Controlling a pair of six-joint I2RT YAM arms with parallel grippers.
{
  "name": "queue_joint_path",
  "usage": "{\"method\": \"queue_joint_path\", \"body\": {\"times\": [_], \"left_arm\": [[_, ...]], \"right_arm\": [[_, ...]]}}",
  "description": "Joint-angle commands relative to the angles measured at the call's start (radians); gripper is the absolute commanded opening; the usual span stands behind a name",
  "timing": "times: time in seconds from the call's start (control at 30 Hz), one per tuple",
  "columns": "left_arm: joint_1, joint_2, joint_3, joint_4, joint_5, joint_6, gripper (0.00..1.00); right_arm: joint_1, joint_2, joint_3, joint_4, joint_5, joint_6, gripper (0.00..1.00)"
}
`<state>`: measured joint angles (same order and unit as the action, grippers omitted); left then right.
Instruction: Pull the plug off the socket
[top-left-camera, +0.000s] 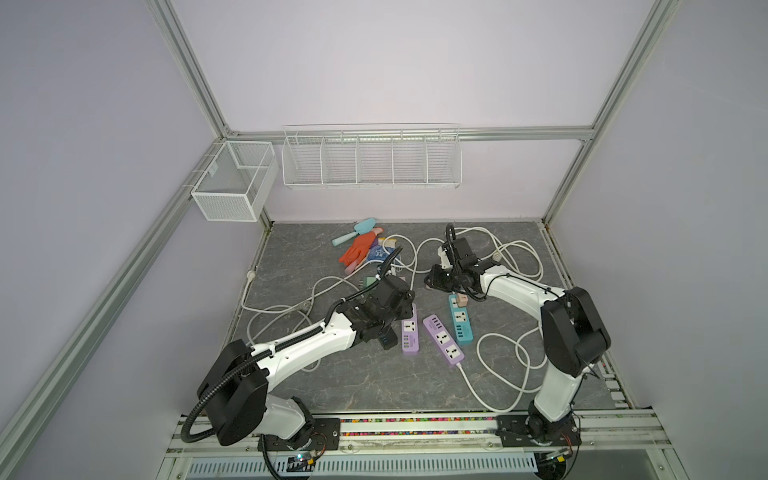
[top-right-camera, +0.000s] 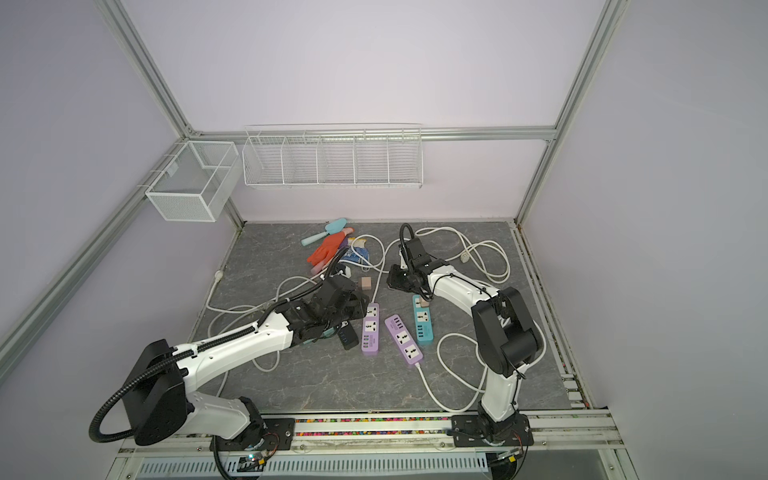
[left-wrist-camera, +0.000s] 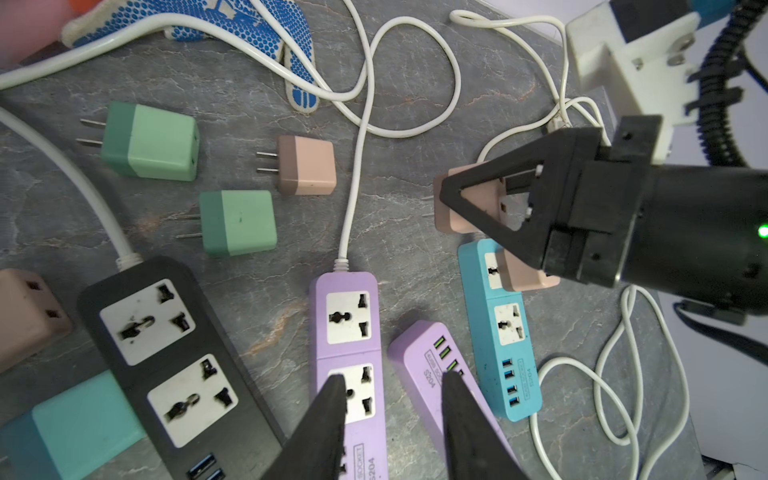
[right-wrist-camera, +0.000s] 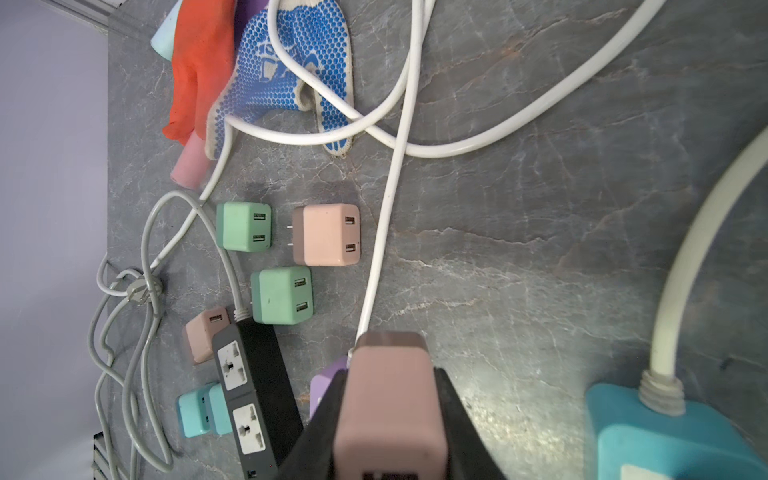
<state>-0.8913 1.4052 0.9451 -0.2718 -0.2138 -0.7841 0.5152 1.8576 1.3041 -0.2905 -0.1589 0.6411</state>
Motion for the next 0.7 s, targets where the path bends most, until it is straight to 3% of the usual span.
{"method": "queue_joint_path", "body": {"times": [0.0,0.67], "left_arm": [[-0.001,-0.019,-0.016,0.031,-0.025,-0.026,0.42],[0.000,-0.009,-0.035,0.075,-0.016,-0.046,0.46]], "right_arm": [[0.003,0.056,0.037,0.038,-0.029,0.023,0.26],[-0.003,0.203,0.139,-0.021,-0.072,-0.040,0.30]]}}
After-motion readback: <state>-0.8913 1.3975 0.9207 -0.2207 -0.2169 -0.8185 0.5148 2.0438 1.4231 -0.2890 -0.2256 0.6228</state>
